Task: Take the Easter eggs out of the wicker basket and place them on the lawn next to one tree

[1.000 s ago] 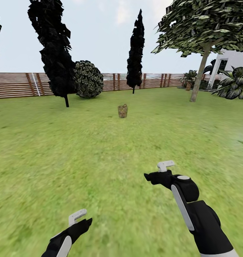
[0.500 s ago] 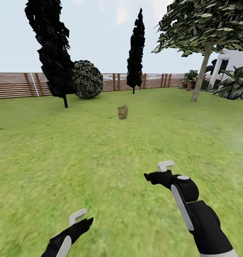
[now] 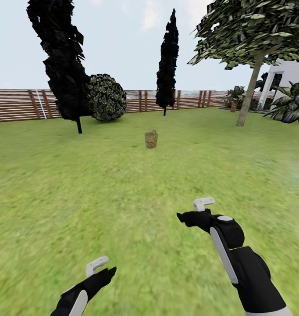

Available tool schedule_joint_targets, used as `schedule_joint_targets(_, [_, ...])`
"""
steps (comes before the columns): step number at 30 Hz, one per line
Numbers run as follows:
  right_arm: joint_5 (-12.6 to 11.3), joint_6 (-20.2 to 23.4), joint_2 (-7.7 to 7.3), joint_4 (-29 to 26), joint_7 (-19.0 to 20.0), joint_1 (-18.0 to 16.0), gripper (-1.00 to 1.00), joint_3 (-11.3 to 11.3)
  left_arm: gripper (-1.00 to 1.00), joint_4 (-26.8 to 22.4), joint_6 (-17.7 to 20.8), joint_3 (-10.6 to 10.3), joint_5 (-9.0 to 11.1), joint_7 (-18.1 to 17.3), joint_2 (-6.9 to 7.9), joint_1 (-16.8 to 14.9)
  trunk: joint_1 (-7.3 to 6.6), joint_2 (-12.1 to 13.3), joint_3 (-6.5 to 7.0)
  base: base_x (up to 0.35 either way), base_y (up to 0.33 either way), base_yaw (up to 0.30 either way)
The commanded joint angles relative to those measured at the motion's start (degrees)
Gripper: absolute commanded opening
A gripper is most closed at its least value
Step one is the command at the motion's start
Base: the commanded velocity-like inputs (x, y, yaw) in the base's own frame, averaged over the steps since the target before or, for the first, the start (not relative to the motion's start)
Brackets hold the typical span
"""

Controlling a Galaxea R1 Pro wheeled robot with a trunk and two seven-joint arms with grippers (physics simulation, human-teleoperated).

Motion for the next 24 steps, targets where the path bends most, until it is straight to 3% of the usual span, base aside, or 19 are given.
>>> schedule_joint_targets(1, [-0.4, 0.2, -0.04, 0.0, -0.2, -0.1, 1.00, 0.0, 1.00, -0.1, 0.3, 0.1, 0.6, 0.4, -0.03, 0.0, 0.03, 0.0, -0.06, 0.330, 0.000, 0.000])
schedule_joint_targets(24, [-0.4, 0.2, 0.14, 0.0, -0.3, 0.0, 1.00, 0.0, 1.00, -0.1, 0.3, 0.1, 0.6, 0.5, -0.03, 0.0, 0.03, 0.0, -0.06, 0.330, 0.000, 0.000])
